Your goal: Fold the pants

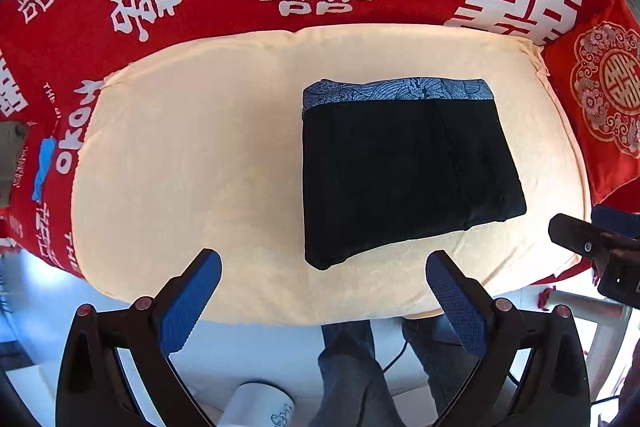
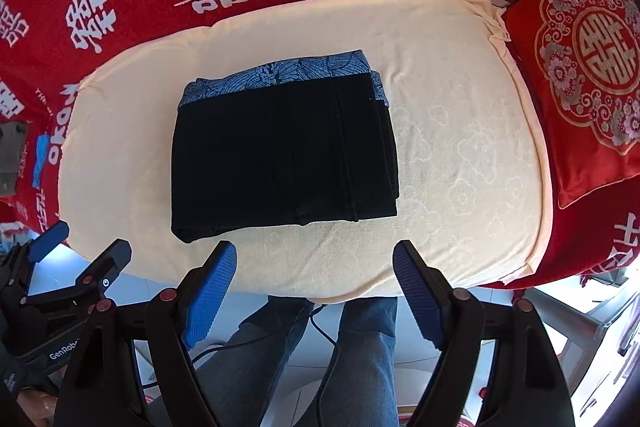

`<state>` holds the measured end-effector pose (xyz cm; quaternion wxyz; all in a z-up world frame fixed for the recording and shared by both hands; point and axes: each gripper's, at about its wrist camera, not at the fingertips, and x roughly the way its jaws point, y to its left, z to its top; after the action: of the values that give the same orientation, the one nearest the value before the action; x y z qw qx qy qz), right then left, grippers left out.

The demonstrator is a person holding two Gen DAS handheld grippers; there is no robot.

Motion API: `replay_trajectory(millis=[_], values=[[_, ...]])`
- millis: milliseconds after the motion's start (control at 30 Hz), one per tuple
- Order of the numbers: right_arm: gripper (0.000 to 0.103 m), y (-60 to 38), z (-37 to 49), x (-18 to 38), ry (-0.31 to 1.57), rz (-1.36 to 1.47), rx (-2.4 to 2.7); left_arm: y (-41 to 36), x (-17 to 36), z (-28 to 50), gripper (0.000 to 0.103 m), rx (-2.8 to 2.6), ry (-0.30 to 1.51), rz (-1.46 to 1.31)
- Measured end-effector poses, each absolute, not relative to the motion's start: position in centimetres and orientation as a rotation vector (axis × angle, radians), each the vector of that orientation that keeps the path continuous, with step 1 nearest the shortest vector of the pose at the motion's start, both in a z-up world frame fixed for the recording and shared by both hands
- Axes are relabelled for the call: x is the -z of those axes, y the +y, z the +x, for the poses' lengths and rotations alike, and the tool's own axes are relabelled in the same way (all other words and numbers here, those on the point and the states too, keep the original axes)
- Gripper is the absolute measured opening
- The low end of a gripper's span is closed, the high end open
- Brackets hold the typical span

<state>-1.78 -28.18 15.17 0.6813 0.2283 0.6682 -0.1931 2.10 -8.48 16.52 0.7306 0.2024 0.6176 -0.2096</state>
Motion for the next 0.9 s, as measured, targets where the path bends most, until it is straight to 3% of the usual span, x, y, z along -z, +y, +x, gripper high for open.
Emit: replay_trajectory(millis=[900], values=[[0.083,-28.5,-0.9,-15.9,1.501,0.505,0.395,-9.2,-18.2,2.2,0.103,0.423,1.366,0.465]])
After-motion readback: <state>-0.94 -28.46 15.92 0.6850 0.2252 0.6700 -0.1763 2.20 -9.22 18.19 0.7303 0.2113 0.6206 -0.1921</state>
